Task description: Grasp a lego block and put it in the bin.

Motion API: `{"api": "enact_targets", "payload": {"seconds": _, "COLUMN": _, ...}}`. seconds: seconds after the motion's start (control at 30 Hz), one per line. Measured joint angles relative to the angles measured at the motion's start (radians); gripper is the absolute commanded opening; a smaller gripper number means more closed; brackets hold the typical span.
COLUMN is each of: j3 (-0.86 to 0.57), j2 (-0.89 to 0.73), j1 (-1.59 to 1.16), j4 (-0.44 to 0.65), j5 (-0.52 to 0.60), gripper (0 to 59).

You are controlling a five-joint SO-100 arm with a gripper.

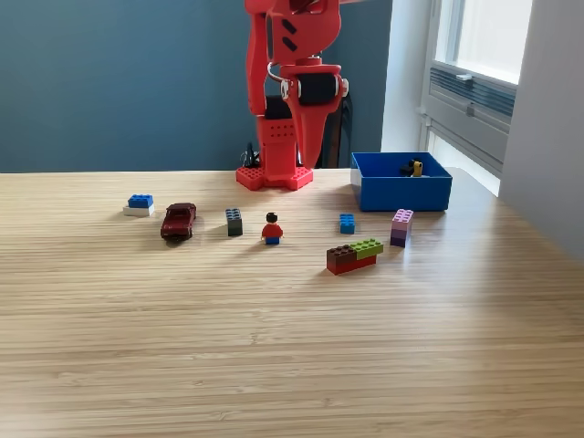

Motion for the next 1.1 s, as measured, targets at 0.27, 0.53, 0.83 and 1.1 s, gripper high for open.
{"api": "enact_targets", "payload": {"seconds": 0.27, "j3": 0.0, "j2": 0.0, "j1": 0.0, "j4": -0.015, "j5": 0.002, "gripper": 0.0}}
{"api": "enact_targets", "payload": {"seconds": 0.53, "j3": 0.038, "j2": 0.0, "j1": 0.0, "j4": -0.055, "j5": -0.006, "gripper": 0.0}}
{"api": "enact_targets", "payload": {"seconds": 0.83, "j3": 0.071, "j2": 0.0, "j1": -0.002, "j4": -0.064, "j5": -0.014, "gripper": 0.0}}
{"api": "enact_targets", "payload": {"seconds": 1.1, "j3": 0.098, "j2": 0.0, "j1": -0.049, "j4": -0.064, "j5": -0.092, "gripper": 0.2}}
